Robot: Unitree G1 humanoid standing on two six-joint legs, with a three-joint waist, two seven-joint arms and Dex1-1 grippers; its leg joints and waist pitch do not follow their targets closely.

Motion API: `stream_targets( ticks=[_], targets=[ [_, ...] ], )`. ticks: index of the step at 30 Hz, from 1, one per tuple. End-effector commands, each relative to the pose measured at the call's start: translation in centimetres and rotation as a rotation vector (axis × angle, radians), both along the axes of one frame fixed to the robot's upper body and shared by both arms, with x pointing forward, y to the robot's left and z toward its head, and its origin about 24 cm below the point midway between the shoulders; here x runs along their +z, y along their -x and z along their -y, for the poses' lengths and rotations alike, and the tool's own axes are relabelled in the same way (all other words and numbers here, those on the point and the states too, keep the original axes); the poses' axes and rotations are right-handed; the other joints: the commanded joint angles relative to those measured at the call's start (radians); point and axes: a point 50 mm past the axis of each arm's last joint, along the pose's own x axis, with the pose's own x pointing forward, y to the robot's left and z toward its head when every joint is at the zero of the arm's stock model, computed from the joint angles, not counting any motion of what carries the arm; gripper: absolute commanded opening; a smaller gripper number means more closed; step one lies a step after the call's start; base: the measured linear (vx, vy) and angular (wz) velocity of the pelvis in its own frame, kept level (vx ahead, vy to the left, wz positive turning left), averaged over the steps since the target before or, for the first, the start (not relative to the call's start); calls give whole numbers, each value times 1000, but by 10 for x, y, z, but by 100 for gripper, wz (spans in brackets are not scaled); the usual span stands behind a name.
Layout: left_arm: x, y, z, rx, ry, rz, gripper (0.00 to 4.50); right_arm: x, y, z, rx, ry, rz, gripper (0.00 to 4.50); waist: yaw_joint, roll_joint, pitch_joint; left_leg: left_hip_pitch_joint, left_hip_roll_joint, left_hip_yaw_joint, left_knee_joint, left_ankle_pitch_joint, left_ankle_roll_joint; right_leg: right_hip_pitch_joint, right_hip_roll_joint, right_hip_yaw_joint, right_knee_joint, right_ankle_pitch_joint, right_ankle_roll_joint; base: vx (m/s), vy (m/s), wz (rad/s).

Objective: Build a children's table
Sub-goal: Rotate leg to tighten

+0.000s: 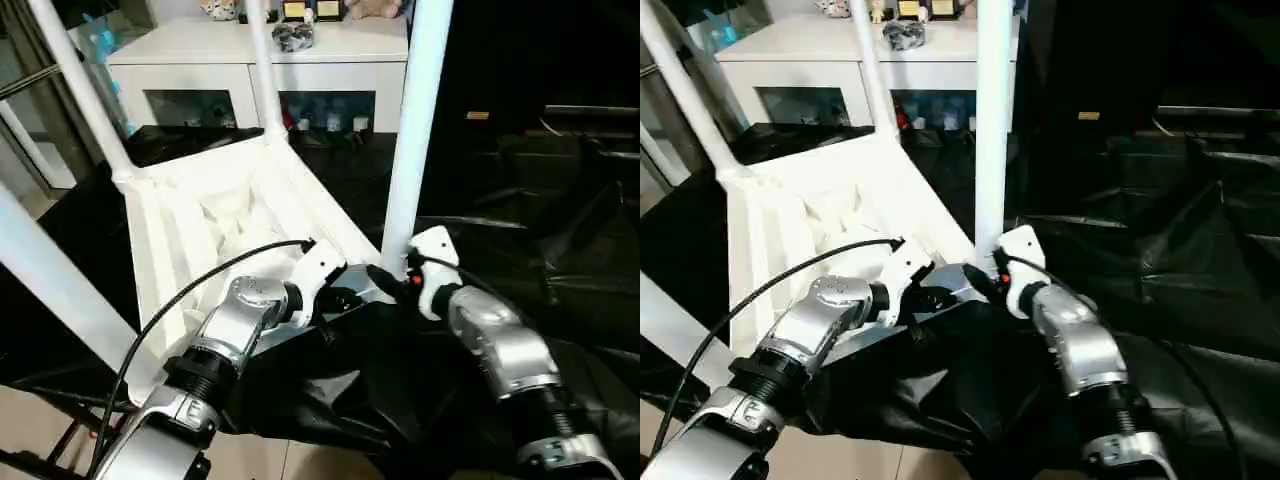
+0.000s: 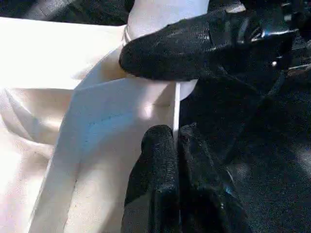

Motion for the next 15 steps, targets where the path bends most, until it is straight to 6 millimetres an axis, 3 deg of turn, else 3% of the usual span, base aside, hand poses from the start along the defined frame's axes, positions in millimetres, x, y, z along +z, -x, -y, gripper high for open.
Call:
stream_targets(
  ticks=[1,3,5,6,8,9,10,11,12,13,14,15],
  targets=[
    [11,3,18,-73,63,52,0,-19,16,-25,134,-55,-120,379,-4,-14,-35,14,-2,1,-87,-430,-4,18,5,-1,-88,-397,-143,0,0,0],
    [11,3,16,-70,56,55,0,-14,18,-21,159,-63,-103,385,-4,-10,-35,14,-2,1,-87,-432,-5,19,5,-1,-86,-389,-149,0,0,0],
    [9,2,12,-74,37,60,0,-3,23,-9,243,-59,-62,411,-1,-13,-37,16,0,2,-85,-432,0,22,4,1,-88,-383,-146,0,0,0],
    [9,2,12,-73,35,60,0,-3,24,-8,251,-58,-58,422,7,-15,-38,24,2,7,-81,-419,10,16,5,5,-90,-360,-154,0,0,0],
    [9,2,12,-73,35,60,0,-3,24,-8,251,-58,-58,434,8,-13,-40,12,1,9,-81,-358,20,24,2,5,-81,-317,-176,0,0,0],
    [9,2,10,-80,28,64,0,3,27,1,283,-59,-45,443,8,-7,-40,10,1,8,-82,-349,22,26,2,3,-80,-311,-176,0,0,0],
    [8,1,7,-90,19,66,0,11,34,15,332,-62,-31,443,13,-1,-42,17,4,11,-78,-339,25,23,2,5,-80,-291,-179,0,0,0],
    [8,1,6,-99,17,68,0,14,36,23,343,-63,-30,443,17,-8,-43,21,5,12,-76,-332,30,24,4,6,-83,-275,-180,53,-14,13],
    [8,1,-1,-134,8,72,0,31,47,56,382,-52,-26,443,29,2,-44,20,5,15,-72,-301,55,33,3,10,-80,-229,-188,0,0,0],
    [9,0,-3,-147,4,73,0,37,51,69,387,-44,-24,443,35,-7,-43,20,8,15,-69,-292,68,35,3,11,-80,-221,-188,51,-6,12],
    [9,0,-3,-147,4,73,0,37,51,69,387,-44,-24,443,37,-8,-48,17,7,16,-65,-265,78,37,2,12,-73,-195,-195,54,6,1],
    [9,1,-4,-170,7,76,0,42,54,78,382,-40,-26,443,34,2,-51,-2,2,12,-62,-174,106,47,-1,2,-60,-126,-206,54,6,1]
  ],
)
